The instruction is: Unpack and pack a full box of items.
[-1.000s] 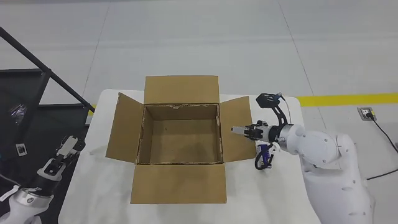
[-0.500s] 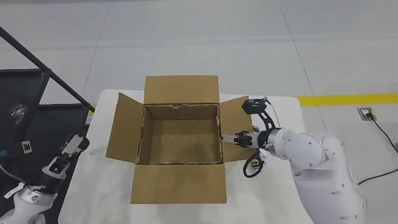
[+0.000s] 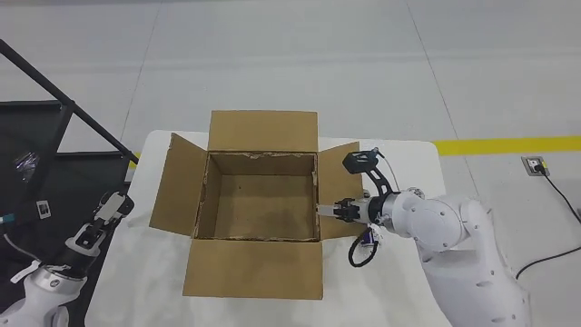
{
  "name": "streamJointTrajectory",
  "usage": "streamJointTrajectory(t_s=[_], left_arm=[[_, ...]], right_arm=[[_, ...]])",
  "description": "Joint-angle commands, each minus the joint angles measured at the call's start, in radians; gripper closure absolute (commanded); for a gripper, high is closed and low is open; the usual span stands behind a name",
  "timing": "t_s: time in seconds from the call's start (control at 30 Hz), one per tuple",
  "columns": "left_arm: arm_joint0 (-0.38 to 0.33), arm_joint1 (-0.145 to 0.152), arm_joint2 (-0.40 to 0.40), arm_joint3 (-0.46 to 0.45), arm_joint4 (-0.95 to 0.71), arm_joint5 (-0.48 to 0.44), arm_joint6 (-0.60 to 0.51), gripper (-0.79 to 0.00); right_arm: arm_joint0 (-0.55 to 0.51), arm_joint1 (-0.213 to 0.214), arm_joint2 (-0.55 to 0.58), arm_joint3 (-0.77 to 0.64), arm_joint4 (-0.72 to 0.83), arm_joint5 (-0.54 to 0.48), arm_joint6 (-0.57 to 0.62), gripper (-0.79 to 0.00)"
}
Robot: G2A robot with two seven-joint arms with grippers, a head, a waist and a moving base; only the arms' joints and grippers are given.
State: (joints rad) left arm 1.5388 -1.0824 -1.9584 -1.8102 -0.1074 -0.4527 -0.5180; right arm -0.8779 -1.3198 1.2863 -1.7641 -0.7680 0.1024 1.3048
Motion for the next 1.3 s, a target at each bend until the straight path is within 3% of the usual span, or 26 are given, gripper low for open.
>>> streamJointTrajectory(t_s=[0.0,0.4,0.67,0.77,1.1,1.27], left_arm=[[-0.002,0.001,0.001,0.002,0.002,0.001,-0.001,-0.785],[-0.007,0.004,0.011,-0.011,0.015,0.009,-0.004,-0.785],[-0.007,0.005,0.022,-0.023,0.026,0.012,-0.008,-0.785],[-0.007,0.006,0.027,-0.028,0.03,0.014,-0.007,-0.785],[-0.006,0.005,0.049,-0.048,0.046,0.02,0.013,-0.785],[-0.014,0.006,0.051,-0.043,0.039,0.026,0.021,-0.785]], right_arm=[[-0.001,0.001,-0.003,-0.002,-0.007,0.012,-0.008,-0.785],[-0.217,0.031,0.157,-0.234,-0.035,0.068,-0.151,-0.785],[-0.217,0.031,0.157,-0.234,-0.035,0.068,-0.151,-0.785],[-0.25,0.036,0.145,-0.241,-0.089,0.012,-0.198,-0.785],[-0.541,0.057,0.203,-0.41,-0.355,0.019,-0.347,-0.785],[-0.623,0.06,0.222,-0.388,-0.402,0.046,-0.383,-0.785]])
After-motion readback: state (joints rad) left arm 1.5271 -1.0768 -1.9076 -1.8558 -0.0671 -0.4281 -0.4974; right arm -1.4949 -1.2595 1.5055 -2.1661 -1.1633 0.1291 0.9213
